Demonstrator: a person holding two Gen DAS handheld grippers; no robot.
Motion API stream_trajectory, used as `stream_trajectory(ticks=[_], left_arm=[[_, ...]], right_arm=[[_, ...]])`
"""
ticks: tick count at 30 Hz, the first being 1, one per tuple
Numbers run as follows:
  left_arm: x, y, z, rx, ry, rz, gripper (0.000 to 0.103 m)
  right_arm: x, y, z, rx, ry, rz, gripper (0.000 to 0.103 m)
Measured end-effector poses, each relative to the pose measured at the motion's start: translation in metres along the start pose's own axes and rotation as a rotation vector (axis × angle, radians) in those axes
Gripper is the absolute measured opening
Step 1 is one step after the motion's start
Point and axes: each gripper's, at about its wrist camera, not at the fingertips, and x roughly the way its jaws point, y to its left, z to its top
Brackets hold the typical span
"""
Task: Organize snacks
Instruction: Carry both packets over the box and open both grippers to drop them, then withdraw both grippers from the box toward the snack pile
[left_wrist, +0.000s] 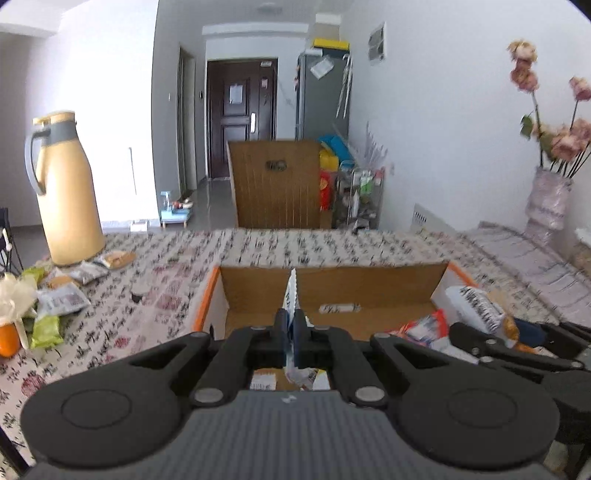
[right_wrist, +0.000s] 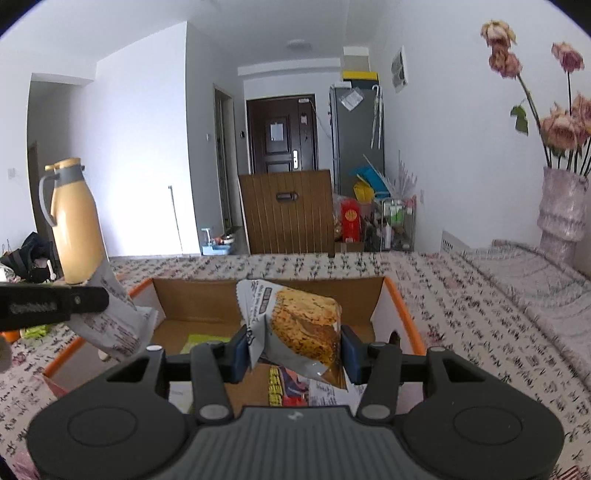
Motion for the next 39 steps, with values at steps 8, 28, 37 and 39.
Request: stream_trajectory(ticks=[8,28,37,39], left_arm=[[0.014,0.009,-0.011,-0.010,0.043,-0.007,0.006],[-0.004,0.017,-0.002,-0.079,-0.023,0.068,0.103],[-0.030,0.014,0.010,-0.050,-0.037,0.088,0.103],[-0.036,0.015,0.008,-0.050,-0.033,0.086,0.103]], right_arm=[[0.011,-0.001,-0.009,-0.006,0.041,0.005,0.057],[0.005,-0.004,-0.005,0.008,0.019,-0.002,0.103],[-0.019,0.004,0.010,-0.045,-0.004,-0.007,0.103],[-0.025,0.006,0.010,-0.056,-0.009,-0.007,0.103]])
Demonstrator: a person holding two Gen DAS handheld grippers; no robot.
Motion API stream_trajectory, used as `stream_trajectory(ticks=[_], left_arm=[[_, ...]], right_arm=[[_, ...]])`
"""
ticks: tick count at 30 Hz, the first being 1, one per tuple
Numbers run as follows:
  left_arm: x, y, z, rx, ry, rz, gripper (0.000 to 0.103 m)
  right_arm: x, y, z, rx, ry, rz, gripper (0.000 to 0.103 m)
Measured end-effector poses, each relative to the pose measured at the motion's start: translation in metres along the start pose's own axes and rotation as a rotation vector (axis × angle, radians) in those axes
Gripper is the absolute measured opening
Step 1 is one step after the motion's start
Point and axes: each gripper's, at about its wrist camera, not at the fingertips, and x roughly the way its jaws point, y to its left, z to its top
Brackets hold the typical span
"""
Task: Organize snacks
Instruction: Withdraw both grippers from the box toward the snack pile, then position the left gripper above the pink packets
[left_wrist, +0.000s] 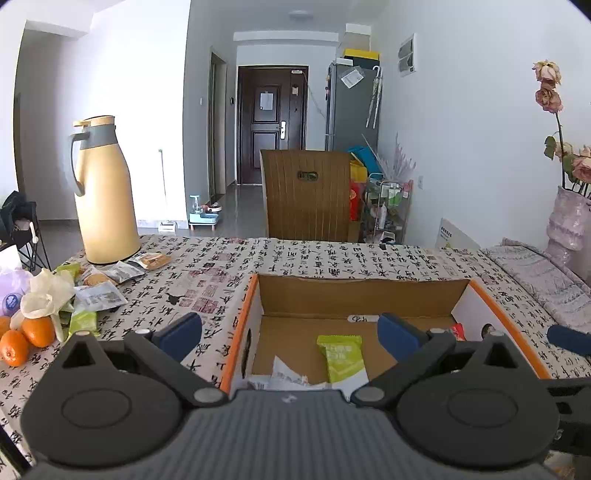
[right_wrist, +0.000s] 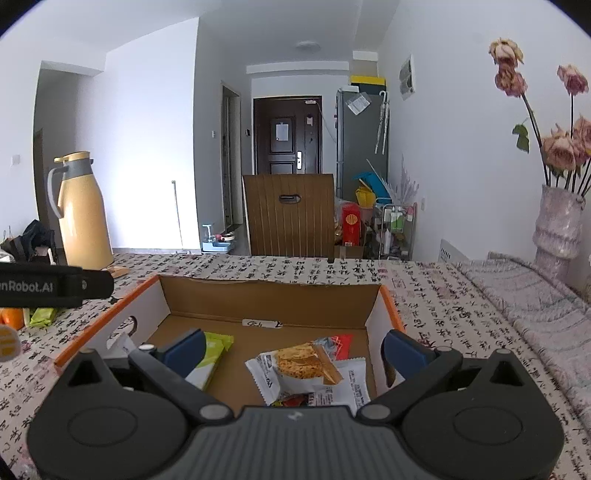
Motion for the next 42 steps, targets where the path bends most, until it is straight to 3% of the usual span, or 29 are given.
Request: stream_trajectory(ticks=[25,42], left_arm=[[-0.067,0.006,-0.074,0.041,0.087,-0.068,0.103],[-0.069,0.016,-0.124,0.050,0.082,-0.048,0.103]], right_arm=[[-0.088,-0.013,-0.067,0.021,0.070,-0.002,0.103],[-0.123,-0.038,-0.105,0.101,0.069,-0.017,0.103]])
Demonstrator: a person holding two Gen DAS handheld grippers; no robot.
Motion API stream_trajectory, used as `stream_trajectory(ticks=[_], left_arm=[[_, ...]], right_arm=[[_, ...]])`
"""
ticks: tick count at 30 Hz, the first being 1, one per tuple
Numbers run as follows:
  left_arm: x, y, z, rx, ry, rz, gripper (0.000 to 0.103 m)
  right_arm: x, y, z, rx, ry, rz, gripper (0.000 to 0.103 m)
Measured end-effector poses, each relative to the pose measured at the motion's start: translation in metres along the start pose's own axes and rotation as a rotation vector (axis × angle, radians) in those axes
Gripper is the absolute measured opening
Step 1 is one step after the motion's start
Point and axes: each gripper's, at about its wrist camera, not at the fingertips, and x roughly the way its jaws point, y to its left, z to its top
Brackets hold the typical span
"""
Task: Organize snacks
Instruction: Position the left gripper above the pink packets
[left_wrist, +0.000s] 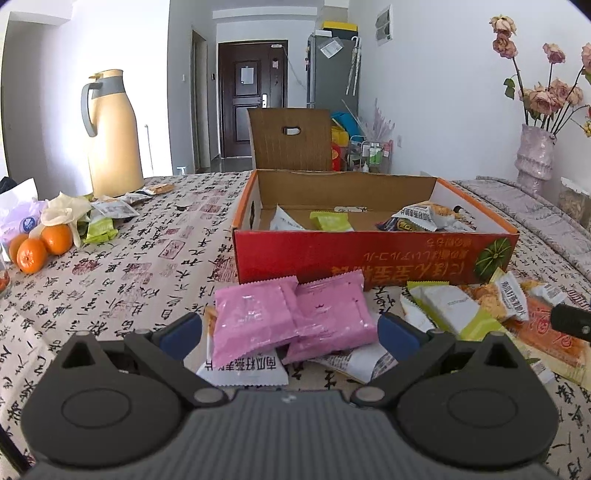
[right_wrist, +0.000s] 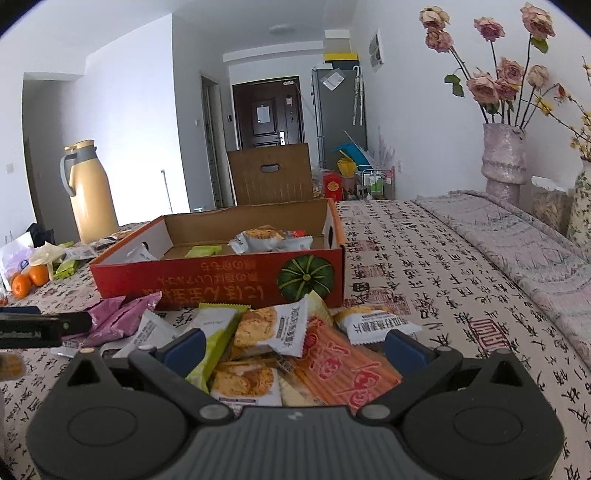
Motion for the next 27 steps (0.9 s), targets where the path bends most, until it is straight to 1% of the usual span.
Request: stream_trajectory(ticks=[11,16,21,27], left_arm=[[0.009,-0.001,-0.007,-0.006,0.005,-0.004,0.103],[0.011,0.000,-0.008,-0.015,0.009,-0.010,0.103],[0.012,-0.001,-0.008,-0.012,0.012,-0.010,0.103],[0.011,0.000,-0.008,-0.026,0.007,-0.013,0.103]], right_arm=[[0.004,-0.010,-0.003,0.010,0.010,-0.028,0.103],[0.004,-0.016,-0.003,-0.003,0.010,-0.065,0.103],[0.008,-0.025,-0.002,-0.053,0.033,-0.103,0.103],[0.021,-0.032,0.002,-0.123,0.084,-0.113,0.103]])
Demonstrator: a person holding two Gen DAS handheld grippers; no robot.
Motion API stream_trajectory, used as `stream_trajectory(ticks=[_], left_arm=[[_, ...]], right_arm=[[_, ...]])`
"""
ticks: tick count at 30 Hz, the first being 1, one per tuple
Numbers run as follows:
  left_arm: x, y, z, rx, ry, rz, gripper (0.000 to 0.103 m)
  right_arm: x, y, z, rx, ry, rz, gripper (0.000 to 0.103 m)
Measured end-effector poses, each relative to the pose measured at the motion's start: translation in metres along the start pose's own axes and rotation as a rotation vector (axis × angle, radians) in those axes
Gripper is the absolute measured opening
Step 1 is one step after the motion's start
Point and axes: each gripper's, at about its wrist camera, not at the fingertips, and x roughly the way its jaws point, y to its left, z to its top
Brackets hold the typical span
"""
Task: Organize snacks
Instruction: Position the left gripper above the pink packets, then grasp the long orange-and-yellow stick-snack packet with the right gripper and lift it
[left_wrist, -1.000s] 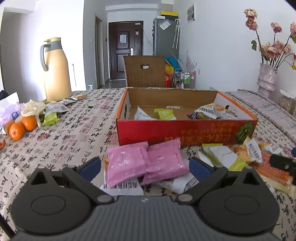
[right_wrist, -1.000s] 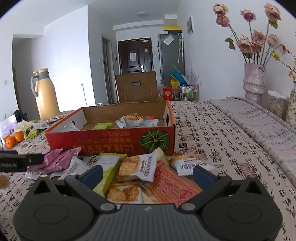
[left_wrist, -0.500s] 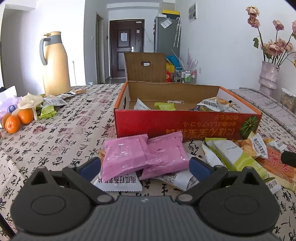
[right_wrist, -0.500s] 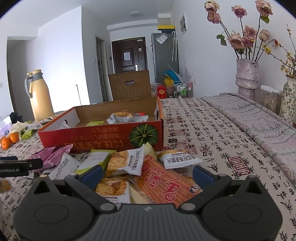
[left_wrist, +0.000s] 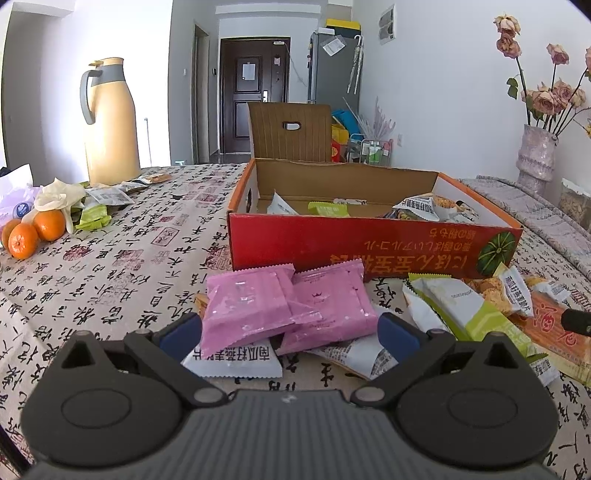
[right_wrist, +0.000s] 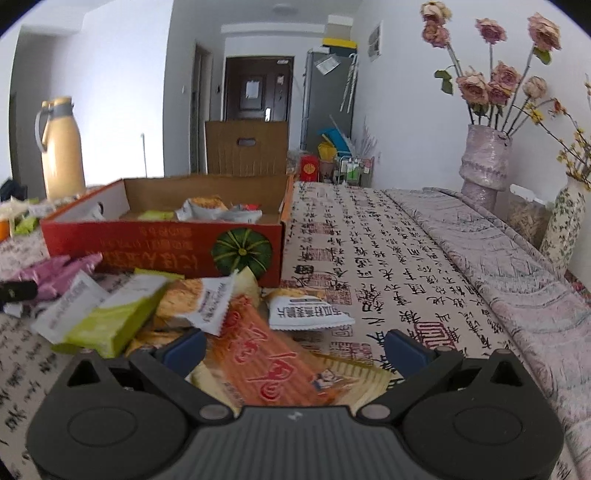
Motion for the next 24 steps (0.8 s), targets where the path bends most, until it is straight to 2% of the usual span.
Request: stream_trajectory(ticks=[14,17,19,24], left_arm=[[0.003,0.000,-0.001,-0.001,0.014,0.007,0.103],[0.004,-0.001,-0.001,0.003,0.018,0.013,0.103],[0.004,-0.001,-0.001,0.002,0.019,0.017,0.103],[0.004,0.000,-0.001,-0.002,0.019,0.016,0.103]], right_arm=[[0.024,0.000,-0.001,-0.068,0.085,0.060,0.103],[0.028,0.007,0.001,-0.128,0.093,0.079,0.097],[0.036,0.011,0.003,-0.157,0.124,0.102,0.090],[0.049,0.006,0.010,-0.083,0.194,0.218,0.087]])
